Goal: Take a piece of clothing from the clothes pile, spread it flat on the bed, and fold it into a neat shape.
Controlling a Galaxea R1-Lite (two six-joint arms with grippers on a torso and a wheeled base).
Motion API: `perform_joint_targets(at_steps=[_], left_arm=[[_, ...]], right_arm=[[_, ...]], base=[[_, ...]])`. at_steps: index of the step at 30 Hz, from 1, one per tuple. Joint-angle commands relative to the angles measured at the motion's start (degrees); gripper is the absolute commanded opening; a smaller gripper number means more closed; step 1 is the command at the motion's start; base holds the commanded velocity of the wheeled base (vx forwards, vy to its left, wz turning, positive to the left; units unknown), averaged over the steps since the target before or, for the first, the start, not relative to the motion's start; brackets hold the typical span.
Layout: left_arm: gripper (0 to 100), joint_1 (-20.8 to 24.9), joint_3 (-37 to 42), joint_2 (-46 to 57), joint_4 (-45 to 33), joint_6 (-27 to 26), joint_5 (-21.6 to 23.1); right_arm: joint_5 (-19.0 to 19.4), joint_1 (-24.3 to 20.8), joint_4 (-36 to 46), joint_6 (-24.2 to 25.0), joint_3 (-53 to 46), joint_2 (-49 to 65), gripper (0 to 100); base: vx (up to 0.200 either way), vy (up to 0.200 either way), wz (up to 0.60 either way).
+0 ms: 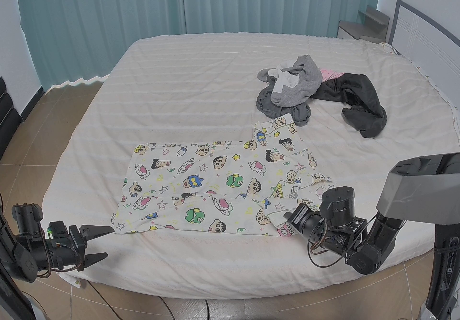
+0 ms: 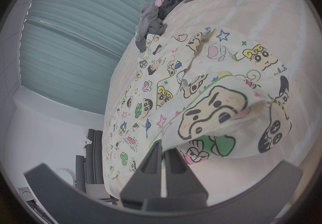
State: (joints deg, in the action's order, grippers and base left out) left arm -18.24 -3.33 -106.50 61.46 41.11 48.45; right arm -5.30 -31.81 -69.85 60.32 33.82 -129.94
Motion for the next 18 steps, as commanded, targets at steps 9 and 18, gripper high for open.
perform_joint_targets(at_steps=[9, 18], left_arm=[[100, -0.04, -0.01, -0.03, -0.03, 0.03, -0.02], [100, -0.04, -0.01, -0.11, -0.03, 0.03, -0.02]], right_arm=[[-0.76, 0.25, 3.49, -1.87, 3.19, 5.22, 0], [-0.59, 4.47, 21.6, -7.67, 18.57, 8.21, 0]], base=[[0.0, 0.0, 0.0], [0.0, 0.0, 0.0]])
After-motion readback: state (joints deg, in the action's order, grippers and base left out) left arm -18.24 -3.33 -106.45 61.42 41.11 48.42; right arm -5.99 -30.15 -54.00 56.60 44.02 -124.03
